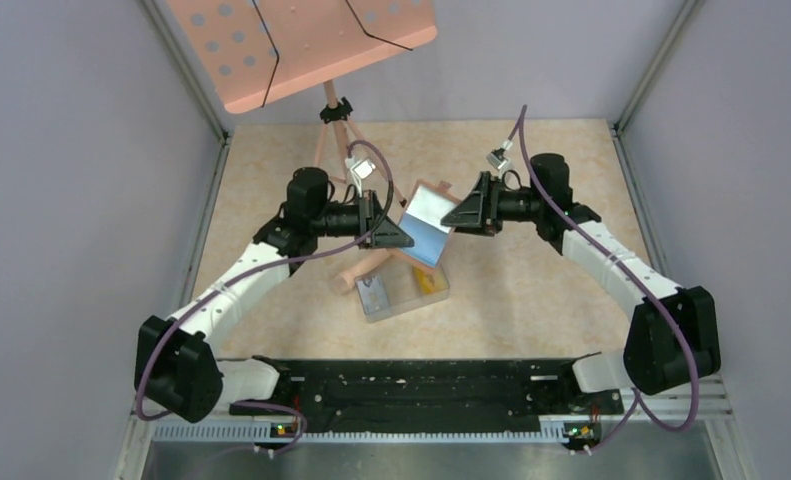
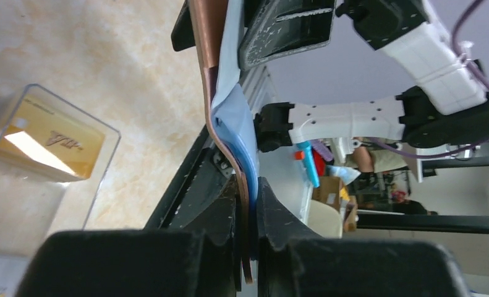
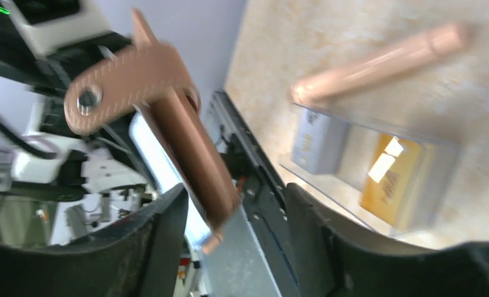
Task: Put the credit cards into the card holder
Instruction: Open the card holder, then place the card holder at the center of the board.
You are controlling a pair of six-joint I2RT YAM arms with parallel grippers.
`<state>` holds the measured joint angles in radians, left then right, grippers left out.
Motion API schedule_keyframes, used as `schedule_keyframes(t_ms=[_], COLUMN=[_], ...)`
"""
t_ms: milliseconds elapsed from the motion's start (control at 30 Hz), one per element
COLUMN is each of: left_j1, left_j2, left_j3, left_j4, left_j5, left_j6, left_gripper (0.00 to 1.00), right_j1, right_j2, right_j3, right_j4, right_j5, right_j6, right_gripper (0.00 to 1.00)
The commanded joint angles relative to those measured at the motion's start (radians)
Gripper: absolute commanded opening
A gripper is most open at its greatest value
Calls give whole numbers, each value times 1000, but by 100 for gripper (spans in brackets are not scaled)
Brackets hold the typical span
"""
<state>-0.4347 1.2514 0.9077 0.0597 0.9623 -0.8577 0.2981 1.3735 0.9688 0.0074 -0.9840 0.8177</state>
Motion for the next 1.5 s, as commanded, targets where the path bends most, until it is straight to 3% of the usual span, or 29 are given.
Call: schedule_keyframes(t_ms=[0, 300, 733, 967, 1067, 1133, 1233, 1333, 1467], left_j1=[-1, -13, -46, -48, -48, -48, -47, -47, -47], left_j2=[30, 81, 66, 71, 66, 64, 62, 60, 55], left_j3=[196, 315, 308, 302, 298, 294, 293, 297, 320], left_j4=[-419, -747, -704, -698, -696, -687, -668, -667, -689], left_j5=[-43, 35, 160, 139, 113, 98, 77, 7, -154], left_j6=[241, 456, 468, 463, 461, 456, 448, 455, 457], left_gripper=[0, 0, 0, 0, 0, 0, 15, 47, 69], right_j1=[-11, -10, 35, 58, 58, 58, 57, 52, 10], right_j2=[-31, 31, 71, 68, 62, 58, 47, 31, 1], right_j3=[94, 137, 117, 57, 43, 39, 40, 37, 5], right_j4=[-324, -328, -217, -32, -15, -14, -15, -15, -15], right_j5=[143, -20, -247, -359, -368, -366, -360, -333, -257], right_j6=[-254, -332, -282, -149, -132, -127, -122, -113, -88], right_gripper=[63, 68, 66, 25, 0, 0, 0, 0, 0])
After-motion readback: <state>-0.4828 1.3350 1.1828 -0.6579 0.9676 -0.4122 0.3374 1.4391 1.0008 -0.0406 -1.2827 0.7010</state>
